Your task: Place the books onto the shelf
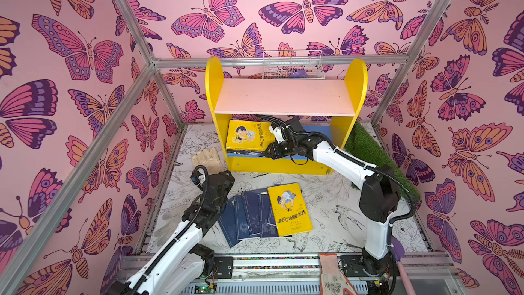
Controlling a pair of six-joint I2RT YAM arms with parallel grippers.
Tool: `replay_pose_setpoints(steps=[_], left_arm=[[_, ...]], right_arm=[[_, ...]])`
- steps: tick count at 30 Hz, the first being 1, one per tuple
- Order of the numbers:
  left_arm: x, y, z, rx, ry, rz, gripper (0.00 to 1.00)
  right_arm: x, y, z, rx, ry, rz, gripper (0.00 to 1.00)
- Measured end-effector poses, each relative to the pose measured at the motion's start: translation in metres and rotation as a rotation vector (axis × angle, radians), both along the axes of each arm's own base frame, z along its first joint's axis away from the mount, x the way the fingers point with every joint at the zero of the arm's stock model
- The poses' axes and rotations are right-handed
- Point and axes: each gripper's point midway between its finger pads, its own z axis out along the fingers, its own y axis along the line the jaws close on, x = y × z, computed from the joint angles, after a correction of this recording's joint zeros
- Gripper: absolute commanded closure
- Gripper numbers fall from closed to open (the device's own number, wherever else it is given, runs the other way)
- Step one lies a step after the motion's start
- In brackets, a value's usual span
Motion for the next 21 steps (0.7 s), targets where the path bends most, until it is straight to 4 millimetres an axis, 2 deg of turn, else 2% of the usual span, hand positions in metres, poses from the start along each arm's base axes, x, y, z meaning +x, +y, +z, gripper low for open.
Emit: replay_pose_setpoints(steps=[4,9,15,21], left_arm=[[0.028,-0.005,0.000,-0.033,0.010,-0.046,0.47],[0.059,-0.021,0.018,-0.055,-0.022,-0.113,0.49],[0.085,-0.031,0.032,-0.048,-0.051,-0.148,0.50],[0.104,-0.035,0.033,-0.031,-0.054,-0.162,0.50]], right_arm=[[0.000,0.000,0.000,-0.003,-0.002,-0.002,0.48],[0.000,0.000,0.000,-0.003,-0.003,-0.002,0.48],[0.000,0.000,0.000,-0.006,-0.005,-0.002,0.48],[0.000,0.000,0.000,-0.006,-0.006,-0.001,0.47]])
